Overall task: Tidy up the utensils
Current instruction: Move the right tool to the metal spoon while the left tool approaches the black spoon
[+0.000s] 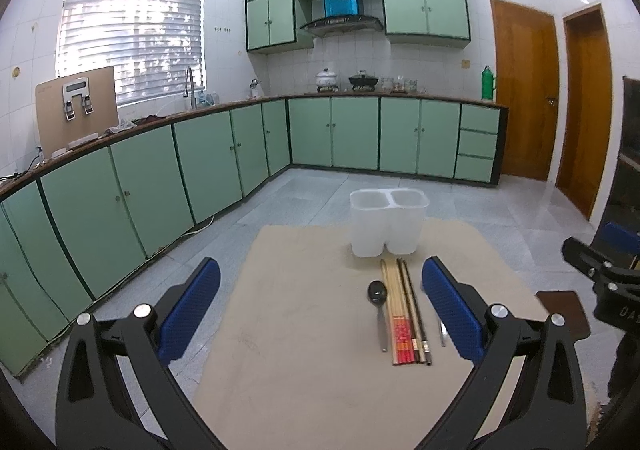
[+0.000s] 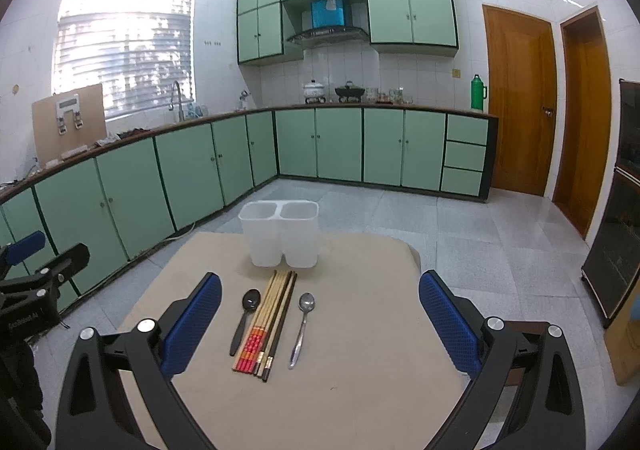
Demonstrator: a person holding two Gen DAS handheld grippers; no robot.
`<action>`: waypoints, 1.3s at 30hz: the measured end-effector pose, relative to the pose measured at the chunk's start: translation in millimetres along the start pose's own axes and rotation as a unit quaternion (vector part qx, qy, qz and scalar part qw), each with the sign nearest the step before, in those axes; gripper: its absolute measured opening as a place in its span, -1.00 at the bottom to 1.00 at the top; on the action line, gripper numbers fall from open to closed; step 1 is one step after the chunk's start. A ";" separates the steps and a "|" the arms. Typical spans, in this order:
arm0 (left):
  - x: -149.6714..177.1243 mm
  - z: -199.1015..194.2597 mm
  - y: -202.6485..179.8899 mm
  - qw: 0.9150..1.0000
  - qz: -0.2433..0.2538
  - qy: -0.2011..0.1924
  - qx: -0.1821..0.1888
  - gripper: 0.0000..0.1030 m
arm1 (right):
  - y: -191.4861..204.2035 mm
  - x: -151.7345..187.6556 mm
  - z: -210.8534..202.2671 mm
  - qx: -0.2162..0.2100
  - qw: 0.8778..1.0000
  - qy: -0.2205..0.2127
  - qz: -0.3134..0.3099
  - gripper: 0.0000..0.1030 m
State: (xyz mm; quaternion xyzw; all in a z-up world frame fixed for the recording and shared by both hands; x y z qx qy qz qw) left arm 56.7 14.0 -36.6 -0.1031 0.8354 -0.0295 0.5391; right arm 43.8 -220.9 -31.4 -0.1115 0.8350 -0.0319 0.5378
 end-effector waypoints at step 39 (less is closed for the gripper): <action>67.2 244.5 0.5 0.975 0.017 0.217 -0.036 0.67 | 28.8 69.0 293.2 -0.098 0.965 0.243 0.019 -0.38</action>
Point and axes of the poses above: each gripper's, at about its wrist camera, not at the fingertips, and z roughly the way its jaws point, y to its left, x to its underside, the point moved 1 cm from there along z, roughly the way its jaws point, and after that the axes turned 14 degrees about -z, right-handed, at the moved point
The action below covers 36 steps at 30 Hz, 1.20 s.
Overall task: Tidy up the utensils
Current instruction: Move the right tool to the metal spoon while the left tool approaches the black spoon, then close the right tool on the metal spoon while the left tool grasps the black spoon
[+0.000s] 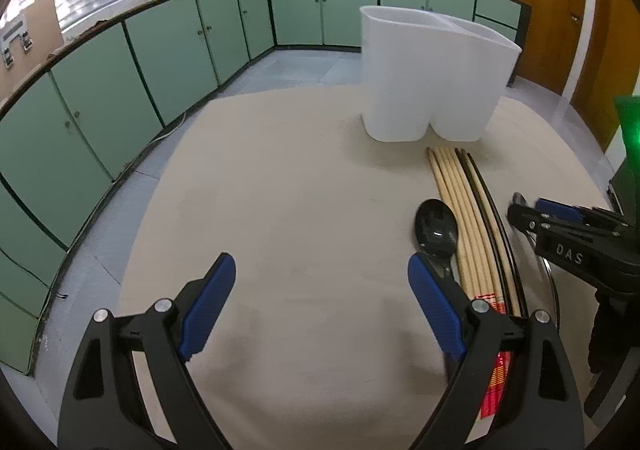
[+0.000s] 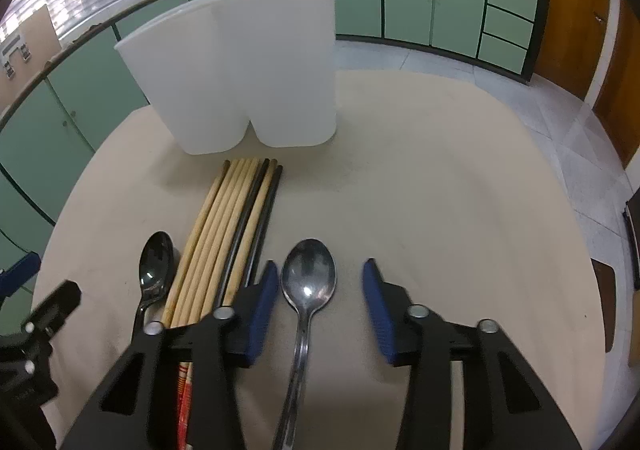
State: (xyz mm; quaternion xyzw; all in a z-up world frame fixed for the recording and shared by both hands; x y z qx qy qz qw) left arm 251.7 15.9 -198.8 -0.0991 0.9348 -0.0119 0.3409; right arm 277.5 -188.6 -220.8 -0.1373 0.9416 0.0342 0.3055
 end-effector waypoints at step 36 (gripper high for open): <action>8.9 33.8 -32.1 0.998 0.010 0.049 0.026 0.75 | 1.4 8.8 0.9 0.003 1.000 -0.009 -0.009 -0.44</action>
Point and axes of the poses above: each gripper's, at about its wrist camera, not at the fingertips, and z roughly the way its jaws point, y to its left, x to its underside, the point moved 1 cm from there along z, roughly the way its jaws point, and after that the axes turned 14 degrees about -z, right-handed, at the moved point
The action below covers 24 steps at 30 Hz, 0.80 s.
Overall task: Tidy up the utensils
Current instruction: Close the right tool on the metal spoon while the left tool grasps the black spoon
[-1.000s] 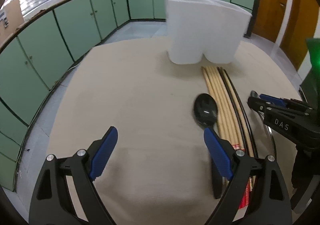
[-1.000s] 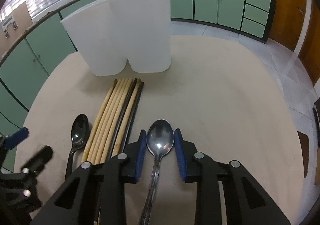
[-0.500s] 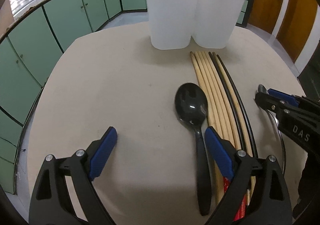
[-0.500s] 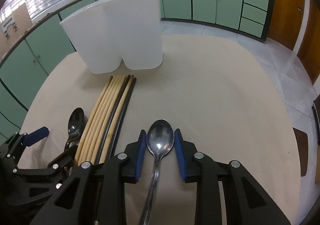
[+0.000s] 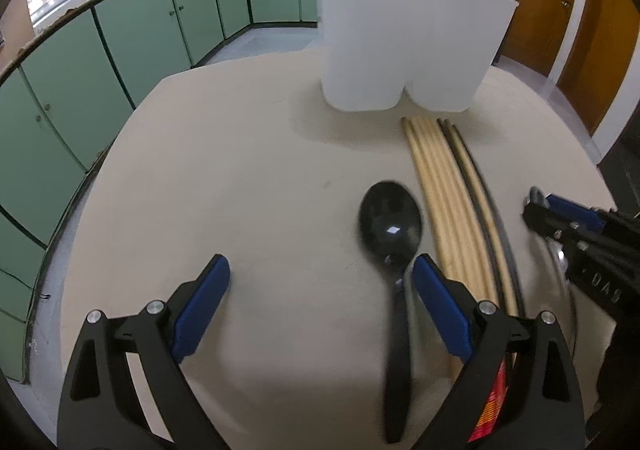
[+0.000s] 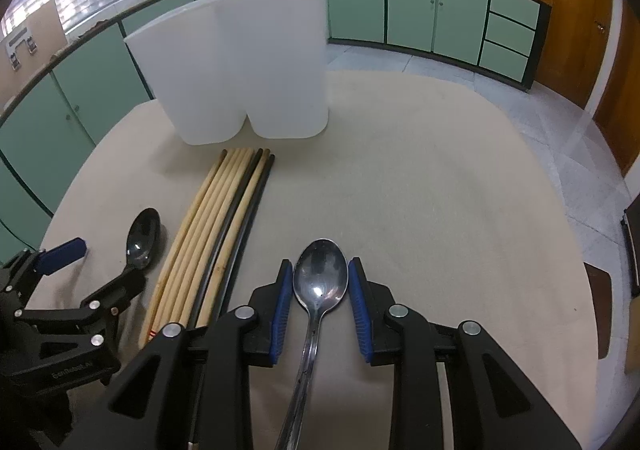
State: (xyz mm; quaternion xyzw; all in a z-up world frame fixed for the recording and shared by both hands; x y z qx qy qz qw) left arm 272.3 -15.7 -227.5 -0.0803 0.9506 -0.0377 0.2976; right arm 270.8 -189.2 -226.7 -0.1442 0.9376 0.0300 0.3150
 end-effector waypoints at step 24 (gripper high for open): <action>-21.4 9.5 -22.4 0.998 -0.008 0.011 0.064 -0.33 | -4.7 -2.2 -5.8 0.004 1.000 -0.017 0.001 -0.46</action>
Point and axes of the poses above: each gripper's, at about its wrist camera, not at the fingertips, and z roughly the way its jaws point, y to its left, x to its underside, the point moved 1 cm from there along z, roughly the way its jaws point, and after that the axes turned 14 degrees about -z, right-handed, at the moved point
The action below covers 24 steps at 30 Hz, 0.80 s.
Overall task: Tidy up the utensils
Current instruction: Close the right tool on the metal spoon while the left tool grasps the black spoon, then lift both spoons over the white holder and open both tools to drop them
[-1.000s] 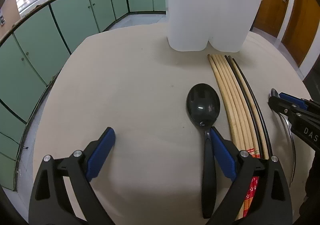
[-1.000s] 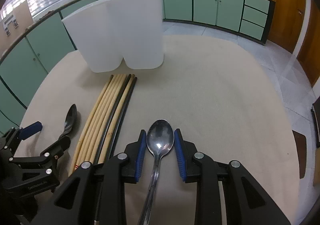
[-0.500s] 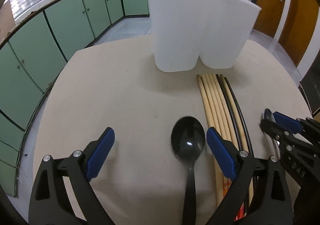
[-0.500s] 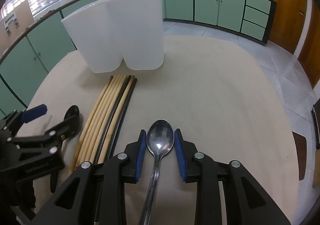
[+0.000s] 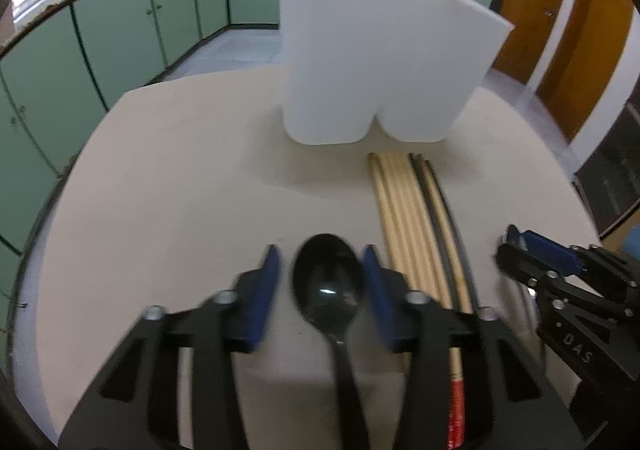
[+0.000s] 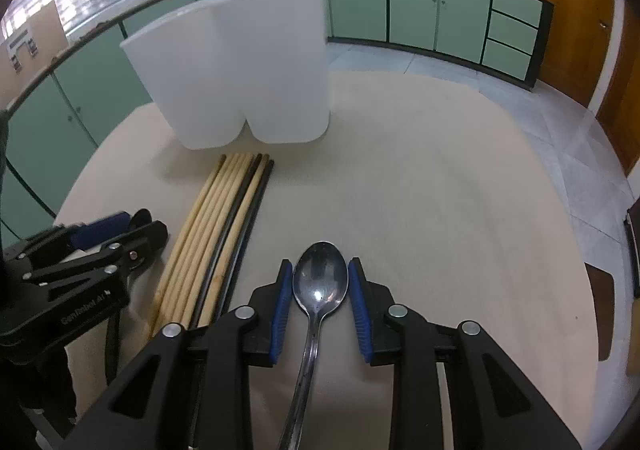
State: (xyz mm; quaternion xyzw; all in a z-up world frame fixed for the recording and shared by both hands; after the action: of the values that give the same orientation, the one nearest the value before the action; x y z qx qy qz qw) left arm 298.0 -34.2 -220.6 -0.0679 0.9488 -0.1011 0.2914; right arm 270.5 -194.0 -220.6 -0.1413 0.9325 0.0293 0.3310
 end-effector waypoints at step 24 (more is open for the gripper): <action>-72.5 -123.5 -29.7 0.961 0.012 -0.256 0.101 -0.34 | -36.2 -100.8 -125.2 -0.027 0.965 -0.262 -0.004 -0.46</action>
State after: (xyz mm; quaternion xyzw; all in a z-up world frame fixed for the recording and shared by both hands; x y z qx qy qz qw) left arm 289.6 -30.7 -74.6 -0.0504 0.8283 -0.1719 0.5309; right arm 279.2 -222.7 -58.5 -0.1409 0.8114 0.0891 0.5603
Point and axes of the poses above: each gripper's, at about its wrist camera, not at the fingertips, and z roughly the way its jaws point, y to its left, x to its underside, the point moved 1 cm from there along z, roughly the way its jaws point, and after that the axes turned 14 degrees about -z, right-handed, at the moved point
